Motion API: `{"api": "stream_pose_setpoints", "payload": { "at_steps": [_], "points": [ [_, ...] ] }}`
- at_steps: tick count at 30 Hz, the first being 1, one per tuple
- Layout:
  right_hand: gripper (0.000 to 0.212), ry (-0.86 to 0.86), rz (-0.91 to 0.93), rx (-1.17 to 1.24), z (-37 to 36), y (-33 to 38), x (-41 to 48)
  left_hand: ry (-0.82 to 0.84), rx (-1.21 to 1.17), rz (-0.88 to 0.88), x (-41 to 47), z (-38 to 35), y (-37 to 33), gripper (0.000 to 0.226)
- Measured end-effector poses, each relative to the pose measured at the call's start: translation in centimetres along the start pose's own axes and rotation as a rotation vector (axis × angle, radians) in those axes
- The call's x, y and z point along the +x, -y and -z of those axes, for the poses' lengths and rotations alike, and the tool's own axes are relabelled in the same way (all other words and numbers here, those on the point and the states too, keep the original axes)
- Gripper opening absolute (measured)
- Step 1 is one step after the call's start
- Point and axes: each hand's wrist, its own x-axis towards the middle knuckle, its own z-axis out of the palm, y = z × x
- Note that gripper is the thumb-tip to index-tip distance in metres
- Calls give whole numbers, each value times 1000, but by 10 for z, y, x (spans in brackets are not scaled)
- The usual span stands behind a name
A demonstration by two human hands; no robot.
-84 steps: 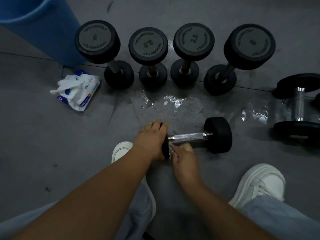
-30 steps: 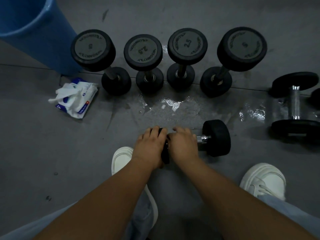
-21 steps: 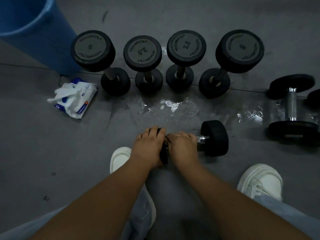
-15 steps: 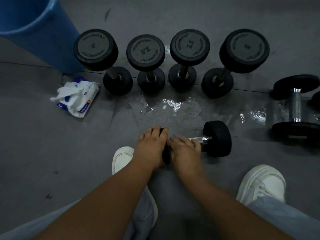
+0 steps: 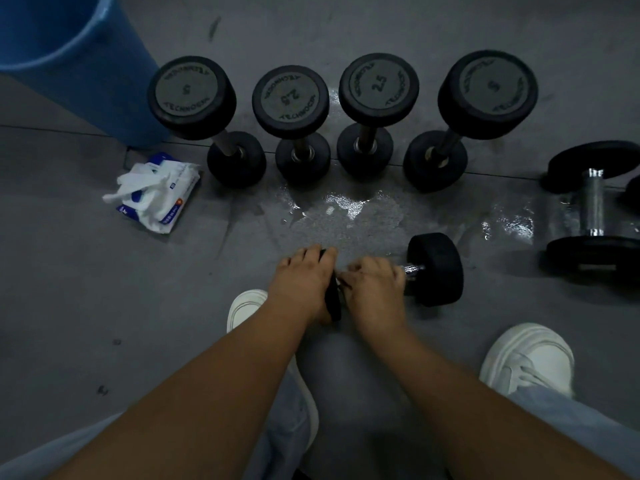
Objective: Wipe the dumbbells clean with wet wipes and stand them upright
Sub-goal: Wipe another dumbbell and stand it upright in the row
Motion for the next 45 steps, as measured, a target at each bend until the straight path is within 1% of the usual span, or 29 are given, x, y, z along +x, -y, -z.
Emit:
{"api": "stream_pose_setpoints", "payload": {
  "at_steps": [1,4,6,9,11,12,13,14,16,17,18,19,20,21,22,24,26,28,31,33,35,37,39,41,45],
  "points": [
    [9,11,-30,-8,2,2,0,-6,4,4,0,-1,0,118],
    [19,173,-103,-119,12,12,19,-17,22,-3,-2,-4,0,120],
    [22,237,-106,-105,15,19,35,-33,24,-5,-2,-5,2,121],
    [22,284,-78,40,18,20,23,-9,24,-10,-2,-5,2,122],
    [22,309,-88,136,16,10,5,-6,15,-9,0,-3,2,121],
    [22,333,-121,203,16,4,-4,5,3,-10,1,-1,2,120],
    [22,368,-218,325,12,1,-13,12,-8,-10,2,1,2,119],
    [22,385,-399,510,8,2,-20,15,-11,-9,3,2,3,119],
    [24,370,-975,1048,-6,11,-19,9,-3,-6,1,1,2,120],
    [24,352,-1206,1323,-12,17,-16,-11,-2,-3,-1,-1,1,120],
    [24,299,-1354,1558,-20,21,-9,-34,-7,-2,-3,-4,1,118],
    [25,253,-1430,1718,-23,25,-2,-53,-13,-3,-5,-7,0,115],
    [25,225,-1448,1801,-22,28,0,-64,-18,-6,-5,-8,-1,114],
    [25,209,-1416,1833,-19,29,-2,-69,-18,-9,-4,-10,-1,114],
    [26,203,-1381,1819,-16,30,-9,-71,-14,-10,-3,-10,0,116],
    [24,261,-1316,1753,-16,28,-23,-55,-12,-9,1,-8,2,119],
    [25,311,-1312,1726,-22,24,-22,-36,-17,-11,2,-7,3,121],
    [27,323,-1319,1666,-23,21,-14,-40,-11,-9,1,-7,2,122],
    [24,344,-1248,1600,-16,18,-16,-53,-11,-10,-1,-7,2,119],
    [23,348,-1219,1599,-9,17,-19,-50,-7,-10,-1,-6,1,118],
    [23,333,-1265,1592,-3,20,-16,-31,-3,-6,-2,-5,-1,119],
    [22,304,-1270,1618,-3,26,-15,-34,-1,-4,-1,-4,-1,119],
    [19,306,-1245,1625,-4,34,-17,-47,-16,-9,-3,-5,-1,113],
    [25,302,-1242,1601,-6,41,-14,-79,-18,-10,-5,-8,-2,106],
    [29,292,-1362,1663,-2,48,4,-95,-28,-6,-4,-10,-2,101]
  ]
}}
